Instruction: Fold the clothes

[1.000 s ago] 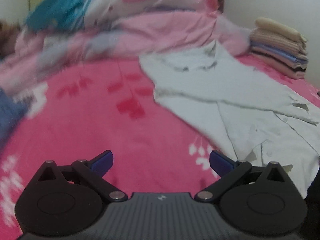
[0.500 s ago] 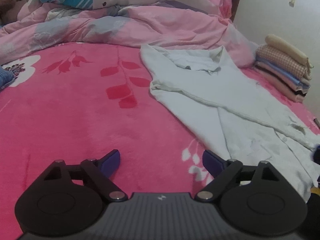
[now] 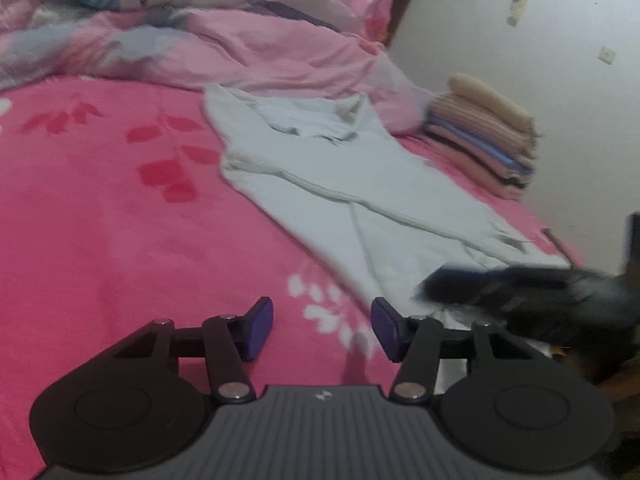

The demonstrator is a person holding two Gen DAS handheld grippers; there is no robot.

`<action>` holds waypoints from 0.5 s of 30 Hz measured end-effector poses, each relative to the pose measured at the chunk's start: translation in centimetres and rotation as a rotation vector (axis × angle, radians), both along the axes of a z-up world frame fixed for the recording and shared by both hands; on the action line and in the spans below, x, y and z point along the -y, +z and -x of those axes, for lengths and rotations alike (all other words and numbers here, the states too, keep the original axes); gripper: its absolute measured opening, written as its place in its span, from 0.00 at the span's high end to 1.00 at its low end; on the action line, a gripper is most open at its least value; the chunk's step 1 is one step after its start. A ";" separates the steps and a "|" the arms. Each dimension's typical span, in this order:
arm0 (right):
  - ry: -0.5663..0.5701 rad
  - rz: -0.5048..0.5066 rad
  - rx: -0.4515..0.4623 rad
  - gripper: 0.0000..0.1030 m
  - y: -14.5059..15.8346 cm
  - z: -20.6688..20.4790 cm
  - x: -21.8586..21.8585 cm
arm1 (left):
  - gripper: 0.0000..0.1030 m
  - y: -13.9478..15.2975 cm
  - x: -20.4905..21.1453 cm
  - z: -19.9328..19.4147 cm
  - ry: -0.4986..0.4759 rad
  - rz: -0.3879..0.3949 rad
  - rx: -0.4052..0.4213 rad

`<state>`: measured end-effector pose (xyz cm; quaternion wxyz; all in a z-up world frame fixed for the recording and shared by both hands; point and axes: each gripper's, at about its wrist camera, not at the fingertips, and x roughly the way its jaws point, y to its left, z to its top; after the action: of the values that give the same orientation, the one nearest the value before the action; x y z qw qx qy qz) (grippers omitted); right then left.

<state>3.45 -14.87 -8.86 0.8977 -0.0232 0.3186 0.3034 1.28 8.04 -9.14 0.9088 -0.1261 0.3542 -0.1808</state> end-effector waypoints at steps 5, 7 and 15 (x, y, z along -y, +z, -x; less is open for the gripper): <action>0.012 0.055 0.024 0.77 -0.4 1.3 -0.1 | 0.51 -0.2 -0.1 -0.4 -0.071 0.096 -0.071; 0.017 0.022 0.051 0.77 0.6 2.3 0.8 | 0.53 -0.3 0.0 -0.6 -0.088 0.118 -0.093; 0.092 0.062 0.156 0.72 2.4 9.5 4.0 | 0.57 -1.1 0.9 -0.4 -0.162 0.215 -0.205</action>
<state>-6.10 -18.88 -6.46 0.9038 -0.0889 0.2557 0.3315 1.65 7.15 -10.20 0.8316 -0.2115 0.4325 -0.2767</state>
